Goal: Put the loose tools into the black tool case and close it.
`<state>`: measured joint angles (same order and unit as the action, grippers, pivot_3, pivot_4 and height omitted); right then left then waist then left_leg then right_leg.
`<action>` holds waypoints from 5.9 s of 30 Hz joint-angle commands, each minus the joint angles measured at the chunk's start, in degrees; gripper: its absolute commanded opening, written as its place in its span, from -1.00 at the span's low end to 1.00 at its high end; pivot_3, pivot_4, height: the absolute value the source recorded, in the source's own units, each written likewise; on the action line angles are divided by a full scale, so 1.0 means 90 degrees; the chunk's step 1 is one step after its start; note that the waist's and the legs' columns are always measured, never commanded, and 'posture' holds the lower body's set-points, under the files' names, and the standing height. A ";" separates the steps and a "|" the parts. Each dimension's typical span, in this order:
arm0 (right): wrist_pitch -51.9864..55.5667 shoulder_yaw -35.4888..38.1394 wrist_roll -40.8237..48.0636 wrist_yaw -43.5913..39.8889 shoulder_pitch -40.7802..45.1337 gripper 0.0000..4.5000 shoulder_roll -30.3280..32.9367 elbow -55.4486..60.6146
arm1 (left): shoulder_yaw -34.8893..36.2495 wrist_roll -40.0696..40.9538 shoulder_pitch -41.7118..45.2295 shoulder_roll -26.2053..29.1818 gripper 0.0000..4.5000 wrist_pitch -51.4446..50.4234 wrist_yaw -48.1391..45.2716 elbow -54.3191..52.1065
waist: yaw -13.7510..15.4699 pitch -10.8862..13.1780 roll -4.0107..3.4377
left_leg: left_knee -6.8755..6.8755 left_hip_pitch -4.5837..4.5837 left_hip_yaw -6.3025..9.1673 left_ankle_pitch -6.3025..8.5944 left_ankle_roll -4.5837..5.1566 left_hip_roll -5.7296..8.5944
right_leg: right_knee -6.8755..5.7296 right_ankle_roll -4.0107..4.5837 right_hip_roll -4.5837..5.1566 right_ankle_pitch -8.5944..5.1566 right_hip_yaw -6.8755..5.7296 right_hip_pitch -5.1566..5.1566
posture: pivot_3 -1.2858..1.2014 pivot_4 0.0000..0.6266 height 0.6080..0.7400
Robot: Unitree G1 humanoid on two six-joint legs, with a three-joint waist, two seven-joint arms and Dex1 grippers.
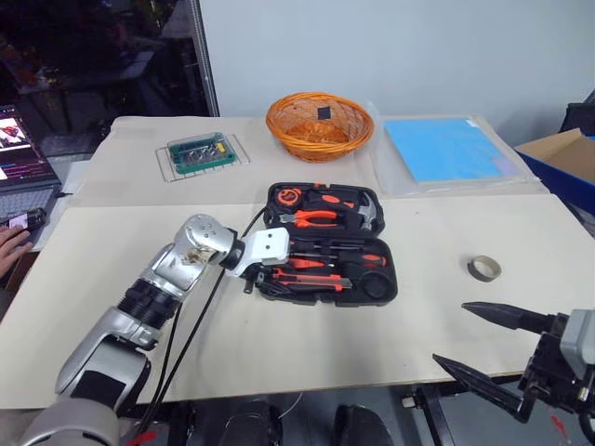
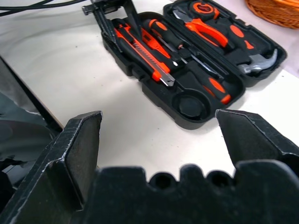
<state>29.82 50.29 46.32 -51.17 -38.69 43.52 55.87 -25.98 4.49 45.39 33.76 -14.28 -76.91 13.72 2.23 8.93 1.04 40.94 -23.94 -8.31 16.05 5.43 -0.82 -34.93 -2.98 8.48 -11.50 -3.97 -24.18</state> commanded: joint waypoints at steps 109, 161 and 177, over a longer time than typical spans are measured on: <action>0.3191 -0.6056 -0.2285 -0.0715 0.7734 -0.97 0.2229 -0.3863 | 0.2308 0.3226 -0.2105 -0.0306 0.59 -0.2587 0.2039 -0.3933 | -0.0273 -0.0041 -0.0067 | 0.0003 -0.0024 0.0002 -0.0059 -0.0065 0.0004 | -0.0002 -0.0027 -0.0006 0.0006 0.0004 -0.0004 | 0.03 -0.52 1.00; 0.4563 -0.5402 -0.1810 0.1294 0.8109 0.46 -0.0661 -0.2320 | 0.3202 0.2949 -0.0831 -0.0625 0.59 -0.3463 0.4588 -0.1835 | -0.0278 -0.0012 -0.0042 | -0.0018 -0.0034 0.0006 -0.0065 -0.0089 0.0014 | -0.0017 -0.0013 -0.0020 0.0017 -0.0027 -0.0013 | 0.03 -0.52 1.00; 0.1568 -0.9311 -0.3440 -0.0792 0.9338 0.47 -0.0680 -0.3939 | 0.4401 0.4107 -0.4292 0.2399 0.99 -0.2682 0.0731 -0.4694 | -0.0407 0.0004 -0.0043 | -0.0039 0.0010 -0.0009 -0.0034 -0.0171 0.0001 | -0.0015 0.0010 -0.0011 0.0000 -0.0038 -0.0024 | 0.03 -0.52 1.00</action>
<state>46.95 -32.88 17.53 -56.88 43.81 37.42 21.99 11.36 40.88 7.48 54.56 -40.64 -70.04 -25.80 -1.43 8.97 0.65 40.59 -23.85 -8.39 15.74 3.89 -0.81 -35.06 -2.88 8.38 -11.50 -4.32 -24.41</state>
